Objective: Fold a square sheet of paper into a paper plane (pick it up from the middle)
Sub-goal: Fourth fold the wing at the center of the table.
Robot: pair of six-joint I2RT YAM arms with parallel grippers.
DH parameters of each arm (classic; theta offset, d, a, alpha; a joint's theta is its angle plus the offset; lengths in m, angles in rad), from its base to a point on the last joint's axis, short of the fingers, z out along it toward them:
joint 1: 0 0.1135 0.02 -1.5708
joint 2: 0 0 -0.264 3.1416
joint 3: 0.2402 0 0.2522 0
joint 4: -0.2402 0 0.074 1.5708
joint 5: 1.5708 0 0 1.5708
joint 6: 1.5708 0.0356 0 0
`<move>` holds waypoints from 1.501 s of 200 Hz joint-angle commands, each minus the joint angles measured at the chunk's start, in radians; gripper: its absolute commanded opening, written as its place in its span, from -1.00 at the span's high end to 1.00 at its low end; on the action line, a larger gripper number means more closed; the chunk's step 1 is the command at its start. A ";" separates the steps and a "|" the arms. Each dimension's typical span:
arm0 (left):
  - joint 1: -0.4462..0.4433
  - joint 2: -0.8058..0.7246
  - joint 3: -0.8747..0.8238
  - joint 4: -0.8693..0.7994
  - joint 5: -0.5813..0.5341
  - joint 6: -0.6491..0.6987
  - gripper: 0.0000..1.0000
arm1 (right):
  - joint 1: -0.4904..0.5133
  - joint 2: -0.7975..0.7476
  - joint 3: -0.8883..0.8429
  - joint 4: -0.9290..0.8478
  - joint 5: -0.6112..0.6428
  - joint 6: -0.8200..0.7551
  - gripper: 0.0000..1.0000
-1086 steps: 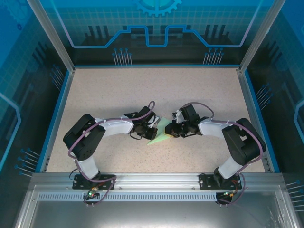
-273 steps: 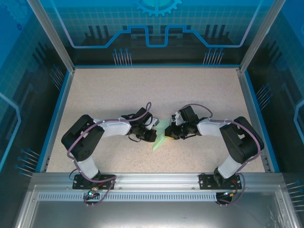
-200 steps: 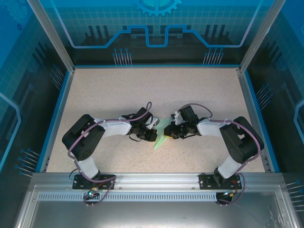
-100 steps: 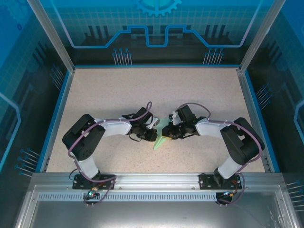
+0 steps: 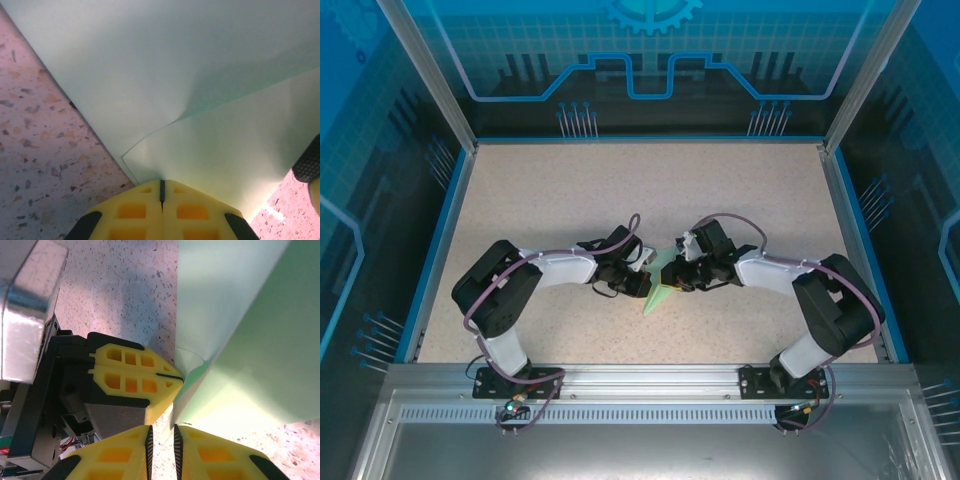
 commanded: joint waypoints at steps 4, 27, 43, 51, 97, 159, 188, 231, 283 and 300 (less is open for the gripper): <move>0.008 0.027 0.008 -0.029 -0.018 0.028 1.00 | 0.010 0.028 0.030 0.002 -0.015 -0.004 0.64; 0.007 0.026 0.008 -0.031 -0.018 0.031 1.00 | 0.011 0.035 0.035 0.003 -0.016 -0.001 0.70; 0.007 0.026 0.009 -0.029 -0.018 0.030 1.00 | 0.012 0.051 0.040 0.009 -0.018 -0.003 0.71; 0.007 0.025 0.009 -0.029 -0.018 0.029 1.00 | 0.012 0.061 0.042 0.010 -0.019 -0.005 0.72; 0.012 0.016 0.002 -0.028 -0.018 0.032 1.00 | 0.020 0.101 0.058 0.021 -0.034 -0.015 0.77; 0.032 -0.009 -0.030 0.008 0.008 0.012 1.00 | 0.030 0.137 0.081 0.024 -0.044 -0.030 0.77; 0.051 -0.028 -0.055 0.045 0.039 -0.010 1.00 | 0.033 0.152 0.085 0.025 -0.049 -0.037 0.77; 0.072 -0.033 -0.078 0.071 0.055 -0.022 1.00 | 0.042 0.177 0.100 0.013 -0.049 -0.051 0.77; 0.072 -0.005 -0.073 0.052 0.042 -0.009 1.00 | 0.050 0.194 0.122 0.001 -0.047 -0.062 0.77; 0.073 0.001 -0.073 0.054 0.042 -0.009 1.00 | 0.049 0.198 0.126 0.002 -0.045 -0.064 0.77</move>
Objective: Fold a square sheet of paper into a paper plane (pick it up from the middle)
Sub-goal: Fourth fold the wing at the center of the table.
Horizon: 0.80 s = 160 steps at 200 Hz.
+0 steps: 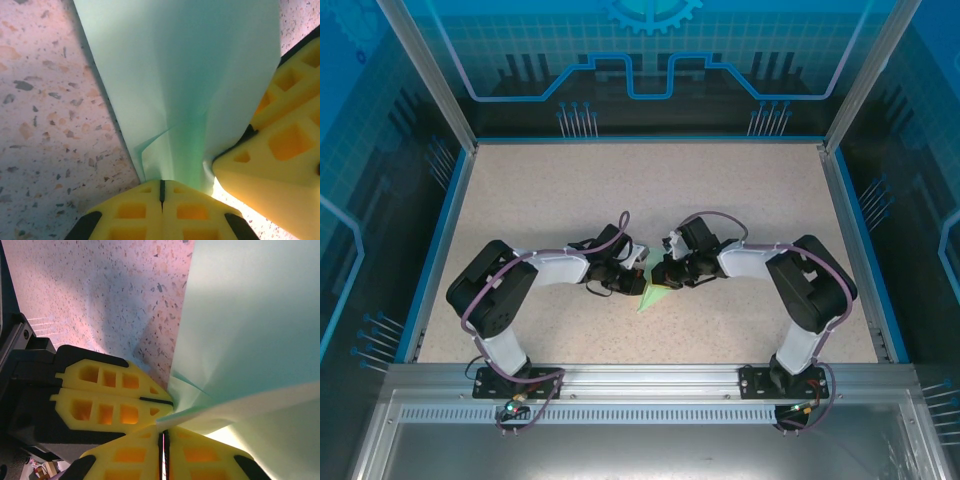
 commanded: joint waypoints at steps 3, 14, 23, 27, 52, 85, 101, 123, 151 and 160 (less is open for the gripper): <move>0.010 0.023 -0.016 -0.010 -0.017 -0.001 1.00 | 0.017 0.019 0.022 -0.028 -0.020 -0.023 0.77; 0.011 0.025 -0.019 -0.002 -0.014 -0.005 1.00 | 0.017 0.026 0.027 -0.027 -0.022 -0.023 0.77; 0.013 0.026 -0.021 0.002 -0.011 -0.008 1.00 | 0.017 0.031 0.027 -0.026 -0.022 -0.023 0.77; 0.015 0.028 -0.022 0.004 -0.009 -0.010 1.00 | 0.017 0.034 0.029 -0.026 -0.023 -0.023 0.77; 0.024 0.025 -0.036 0.023 -0.001 -0.018 1.00 | 0.019 0.042 0.034 -0.035 -0.021 -0.030 0.77; 0.034 0.019 -0.056 0.048 0.014 -0.032 1.00 | 0.021 0.058 0.034 -0.041 -0.018 -0.035 0.77; 0.041 0.012 -0.064 0.054 0.015 -0.035 1.00 | 0.023 0.067 0.068 -0.046 -0.015 -0.040 0.77; 0.047 0.005 -0.078 0.067 0.024 -0.038 1.00 | 0.026 0.078 0.075 -0.049 -0.014 -0.042 0.77; 0.052 -0.002 -0.087 0.077 0.033 -0.044 1.00 | 0.030 0.090 0.085 -0.056 -0.012 -0.048 0.77; 0.054 -0.006 -0.091 0.078 0.034 -0.044 1.00 | 0.031 0.093 0.087 -0.060 -0.009 -0.051 0.77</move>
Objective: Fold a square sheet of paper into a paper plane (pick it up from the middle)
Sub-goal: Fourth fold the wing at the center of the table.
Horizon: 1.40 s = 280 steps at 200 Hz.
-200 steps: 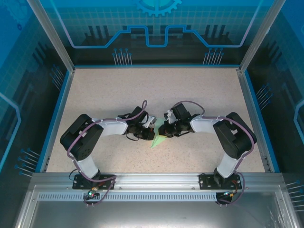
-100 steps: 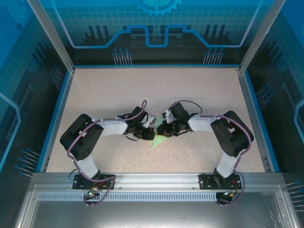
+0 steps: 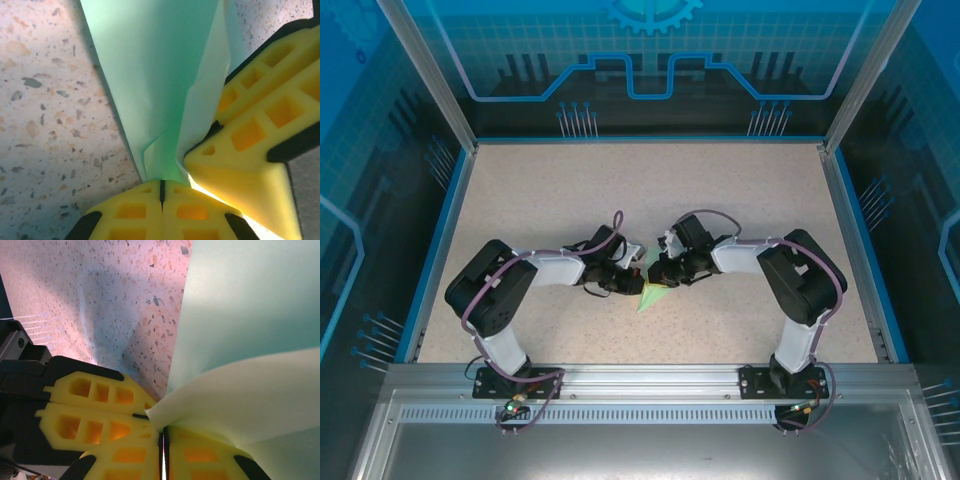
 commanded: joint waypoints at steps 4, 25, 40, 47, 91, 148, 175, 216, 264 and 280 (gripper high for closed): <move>0.020 -0.007 -0.036 -0.016 -0.033 -0.006 1.00 | 0.023 0.025 0.028 -0.033 -0.010 -0.025 0.77; 0.025 -0.017 -0.042 -0.006 -0.023 -0.011 1.00 | 0.023 0.033 0.029 -0.035 -0.006 -0.028 0.77; 0.028 -0.031 -0.050 0.010 -0.009 -0.017 1.00 | 0.024 0.041 0.029 -0.031 -0.006 -0.028 0.77; 0.030 -0.036 -0.053 0.014 -0.007 -0.018 1.00 | 0.024 0.042 0.031 -0.032 -0.005 -0.028 0.77; 0.037 -0.048 -0.064 0.041 0.032 -0.029 1.00 | 0.028 0.060 0.039 -0.035 -0.004 -0.032 0.77; 0.048 -0.093 -0.058 0.015 0.027 -0.055 1.00 | 0.030 0.075 0.043 -0.036 -0.005 -0.035 0.77; 0.049 -0.114 -0.054 -0.023 0.001 -0.085 1.00 | 0.030 0.073 0.043 -0.037 -0.003 -0.036 0.77; 0.031 -0.150 -0.081 -0.038 -0.020 -0.139 0.66 | 0.031 0.073 0.041 -0.035 -0.004 -0.034 0.77; -0.020 -0.157 -0.099 -0.015 -0.039 -0.143 0.43 | 0.031 0.075 0.031 -0.008 -0.017 -0.018 0.77; -0.027 -0.147 -0.097 -0.008 -0.044 -0.137 0.42 | 0.031 0.076 0.027 -0.003 -0.021 -0.015 0.77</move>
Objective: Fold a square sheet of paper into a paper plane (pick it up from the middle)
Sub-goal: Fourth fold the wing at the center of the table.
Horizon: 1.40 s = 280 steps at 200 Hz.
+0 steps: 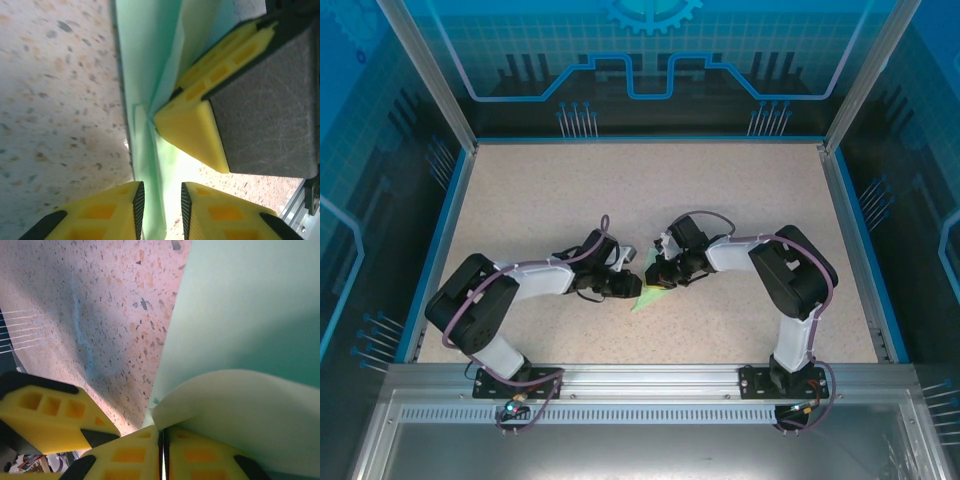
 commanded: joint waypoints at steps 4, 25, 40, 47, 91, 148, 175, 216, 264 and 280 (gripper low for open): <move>-0.012 -0.007 -0.009 -0.005 -0.023 0.000 0.41 | 0.018 0.021 0.000 -0.005 -0.020 0.004 0.77; -0.023 0.010 0.004 -0.007 -0.029 0.011 0.41 | 0.018 0.016 -0.003 -0.006 -0.020 0.002 0.77; -0.028 0.026 0.013 -0.003 -0.031 0.011 0.42 | 0.017 0.015 -0.005 -0.006 -0.019 0.002 0.77; -0.030 0.037 0.021 -0.010 -0.032 0.016 0.42 | 0.018 0.013 -0.006 -0.005 -0.020 0.003 0.77; -0.046 0.065 0.052 -0.029 -0.039 0.033 0.54 | 0.016 0.010 -0.006 -0.008 -0.018 0.002 0.77; -0.047 0.085 0.070 -0.047 -0.041 0.047 0.80 | 0.016 0.011 -0.010 -0.007 -0.019 -0.001 0.77; -0.048 0.089 0.071 -0.056 -0.055 0.046 0.96 | 0.014 0.003 -0.012 -0.005 -0.020 0.000 0.77; -0.043 0.086 0.046 -0.036 -0.061 0.025 1.00 | 0.007 -0.040 -0.005 -0.030 -0.012 -0.013 0.68; -0.025 0.085 0.012 0.005 -0.035 0.008 1.00 | -0.024 -0.109 0.028 -0.121 0.021 -0.067 0.47; -0.015 0.081 0.002 0.019 -0.022 0.004 1.00 | -0.043 -0.119 0.047 -0.159 0.034 -0.096 0.44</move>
